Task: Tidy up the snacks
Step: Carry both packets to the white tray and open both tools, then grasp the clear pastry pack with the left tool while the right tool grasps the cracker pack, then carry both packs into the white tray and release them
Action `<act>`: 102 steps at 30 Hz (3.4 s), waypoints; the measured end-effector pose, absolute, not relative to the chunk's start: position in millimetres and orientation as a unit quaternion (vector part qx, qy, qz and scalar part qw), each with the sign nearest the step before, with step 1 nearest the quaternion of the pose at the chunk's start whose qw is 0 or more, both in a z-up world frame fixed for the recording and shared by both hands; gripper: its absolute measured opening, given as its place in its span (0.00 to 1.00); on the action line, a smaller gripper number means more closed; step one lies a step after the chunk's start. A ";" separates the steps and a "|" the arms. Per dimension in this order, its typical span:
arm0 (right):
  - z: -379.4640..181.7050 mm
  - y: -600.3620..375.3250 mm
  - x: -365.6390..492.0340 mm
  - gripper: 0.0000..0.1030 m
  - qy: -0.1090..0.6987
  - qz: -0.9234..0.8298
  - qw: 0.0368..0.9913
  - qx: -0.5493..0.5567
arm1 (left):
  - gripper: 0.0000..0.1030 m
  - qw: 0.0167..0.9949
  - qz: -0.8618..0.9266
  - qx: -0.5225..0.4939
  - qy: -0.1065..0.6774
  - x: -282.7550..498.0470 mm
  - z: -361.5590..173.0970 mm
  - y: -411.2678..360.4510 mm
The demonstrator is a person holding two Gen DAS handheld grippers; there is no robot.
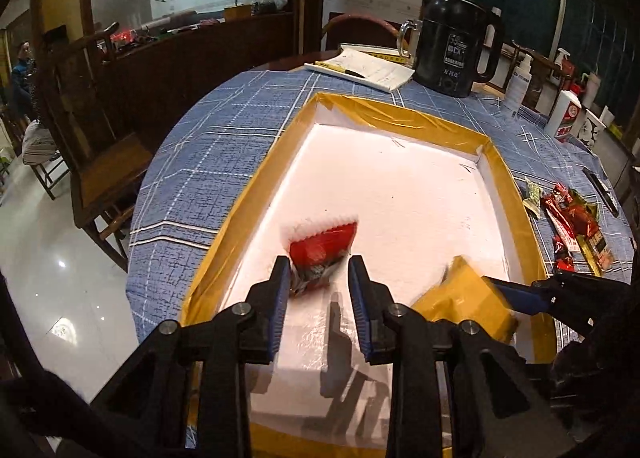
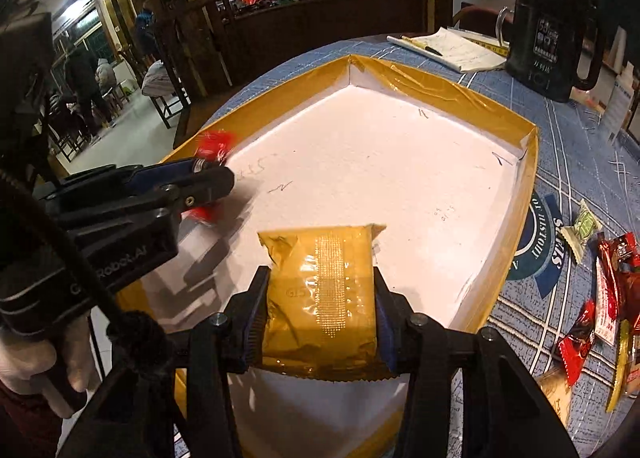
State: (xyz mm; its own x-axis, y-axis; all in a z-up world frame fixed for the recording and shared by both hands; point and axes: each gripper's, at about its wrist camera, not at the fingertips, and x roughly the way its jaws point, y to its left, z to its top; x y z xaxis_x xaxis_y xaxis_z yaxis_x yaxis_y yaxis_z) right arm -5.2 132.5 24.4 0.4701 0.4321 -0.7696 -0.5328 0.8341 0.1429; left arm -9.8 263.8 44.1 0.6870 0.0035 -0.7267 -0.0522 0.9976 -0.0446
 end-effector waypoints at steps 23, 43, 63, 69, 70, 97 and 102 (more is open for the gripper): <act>87.4 -18.9 -63.5 0.52 0.349 0.212 0.912 0.037 | 0.64 0.933 -0.098 -0.083 0.336 -93.6 115.8 198.3; 31.5 -197.2 -42.6 0.52 0.387 0.110 0.901 0.164 | 0.64 0.880 -0.162 0.014 0.446 -31.6 28.9 21.8; 11.0 -167.5 17.3 0.80 0.425 0.071 0.901 0.047 | 0.34 0.877 -0.166 0.018 0.451 -15.1 12.6 17.2; 8.1 -161.4 23.1 0.83 0.425 0.063 0.903 0.016 | 0.38 0.879 -0.163 0.016 0.447 -12.5 12.1 13.3; 8.0 -161.9 23.7 0.83 0.427 0.063 0.902 0.019 | 0.38 0.880 -0.162 0.017 0.447 -11.9 12.0 12.7; 25.0 -140.1 -38.4 0.69 0.422 0.075 0.903 0.013 | 0.34 0.899 -0.186 -0.009 0.396 -73.3 57.0 40.6; 52.6 -123.1 -59.0 0.69 0.399 0.091 0.912 0.004 | 0.34 0.911 -0.176 -0.031 0.372 -93.0 79.1 72.5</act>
